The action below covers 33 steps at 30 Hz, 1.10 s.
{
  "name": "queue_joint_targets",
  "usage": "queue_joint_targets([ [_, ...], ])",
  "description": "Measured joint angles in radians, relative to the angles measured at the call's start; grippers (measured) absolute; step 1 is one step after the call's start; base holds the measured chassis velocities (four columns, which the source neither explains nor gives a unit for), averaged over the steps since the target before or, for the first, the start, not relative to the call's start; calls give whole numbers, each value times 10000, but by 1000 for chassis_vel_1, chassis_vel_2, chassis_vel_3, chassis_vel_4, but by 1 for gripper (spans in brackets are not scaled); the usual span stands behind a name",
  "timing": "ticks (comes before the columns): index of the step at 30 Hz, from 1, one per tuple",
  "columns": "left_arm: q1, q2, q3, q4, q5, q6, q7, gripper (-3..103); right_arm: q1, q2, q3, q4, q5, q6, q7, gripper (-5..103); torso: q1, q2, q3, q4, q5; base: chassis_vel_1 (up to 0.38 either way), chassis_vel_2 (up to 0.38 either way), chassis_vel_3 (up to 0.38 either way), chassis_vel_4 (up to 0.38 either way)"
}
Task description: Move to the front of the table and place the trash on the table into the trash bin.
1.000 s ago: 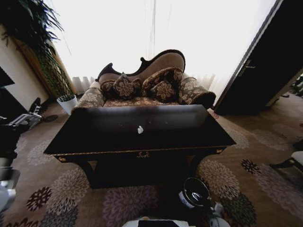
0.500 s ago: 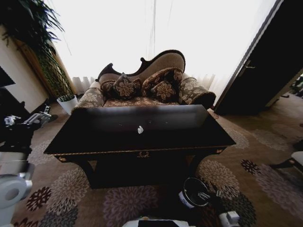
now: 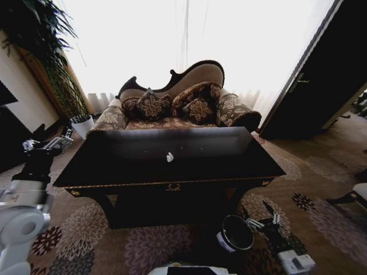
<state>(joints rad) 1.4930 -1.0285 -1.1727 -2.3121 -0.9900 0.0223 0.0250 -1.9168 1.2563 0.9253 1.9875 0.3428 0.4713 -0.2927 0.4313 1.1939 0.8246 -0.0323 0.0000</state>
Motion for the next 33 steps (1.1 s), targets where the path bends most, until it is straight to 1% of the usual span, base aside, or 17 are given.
queue_joint_targets([
  [2, 32, -10, -17, -17, -4, 12, -1, 100, -58, 11, 163, 785, 304, -145, 127, 100, 0, 0, 0, 0, -1, 0, 0, 0, 0],
  [3, 32, -10, -17, -17, -4, 12, -1, 100, -58, 11, 163, 785, 304, -145, 127, 100, 0, 0, 0, 0, -1, 0, 0, 0, 0],
  [6, 119, -58, -56, -107, 10, 24, -4, 100, -74, -5, 333, 1868, 743, -554, 239, 100, 1, 0, 0, 0, -1, 0, 0, 0, 0],
  [8, 155, -66, -93, -136, 10, 26, -4, 100, -82, -35, 348, 2201, 865, -716, 298, 100, 0, 0, 0, 0, -2, 0, 0, 0, 0],
  [10, 247, -67, -242, -196, -3, 28, -5, 100, -64, -250, 345, 2914, 1115, -1130, 375, 100, 0, 0, 0, -1, -2, 0, 0, 0, 0],
  [12, 291, -66, -309, -224, -24, 29, -5, 100, -6, -389, 338, 3129, 1171, -1316, 402, 100, 0, 0, 0, -1, -1, 0, 0, 0, 0],
  [15, 474, -82, -546, -357, -92, 35, -10, 100, 345, -1168, 330, 3710, 1435, -2194, 685, 100, 0, 0, 0, 0, 0, 0, 0, 0, 0],
  [16, 474, -82, -546, -357, -92, 35, -10, 100, 345, -1168, 330, 3710, 1435, -2194, 685, 100, 0, 0, 0, 0, 0, 0, 0, 0, 0],
  [18, 626, -138, -699, -493, -108, 37, -10, 100, 706, -1812, 282, 4071, 1773, -3065, 1065, 100, 1, 0, 1, 2, 0, 0, 0, 0, 0],
  [20, 797, -251, -834, -644, -109, 38, -10, 100, 1148, -2239, 183, 4332, 2091, -3930, 1312, 100, 1, 0, 1, 1, 1, 0, 0, 0, 0],
  [21, 882, -310, -882, -711, -105, 39, -10, 100, 1362, -2372, 101, 4433, 2204, -4308, 1389, 100, 1, 0, 1, 1, 0, 0, 0, 0, 0],
  [22, 882, -310, -882, -711, -105, 39, -10, 100, 1362, -2372, 101, 4433, 2204, -4308, 1389, 100, 1, 0, 1, 1, 0, 0, 0, 0, 0],
  [25, 1087, -463, -946, -895, -9, 41, -6, 100, 2078, -2625, -183, 4782, 2512, -5530, 1663, 100, 0, 0, 1, 3, 1, 0, 0, 0, 0],
  [26, 1087, -463, -946, -895, -9, 41, -6, 100, 2078, -2625, -183, 4782, 2512, -5530, 1663, 100, 0, 0, 1, 3, 1, 0, 0, 0, 0],
  [30, 990, -460, -553, -1047, 81, 291, -29, 100, 2729, -2938, -188, 5104, 2868, -6629, 1982, 100, 0, 0, 0, -2, 1, 0, 0, 0, 0],
  [32, 970, -459, -427, -1089, 108, 352, -39, 100, 2877, -3050, -175, 5105, 2938, -6769, 2068, 100, 0, 0, 0, -3, 0, 0, 0, 0, 0],
  [33, 984, -501, -280, -1158, 200, 409, -51, 100, 3201, -3277, -211, 5045, 3066, -6976, 2185, 100, 0, 0, 0, -6, 1, 0, 0, 0, 0],
])
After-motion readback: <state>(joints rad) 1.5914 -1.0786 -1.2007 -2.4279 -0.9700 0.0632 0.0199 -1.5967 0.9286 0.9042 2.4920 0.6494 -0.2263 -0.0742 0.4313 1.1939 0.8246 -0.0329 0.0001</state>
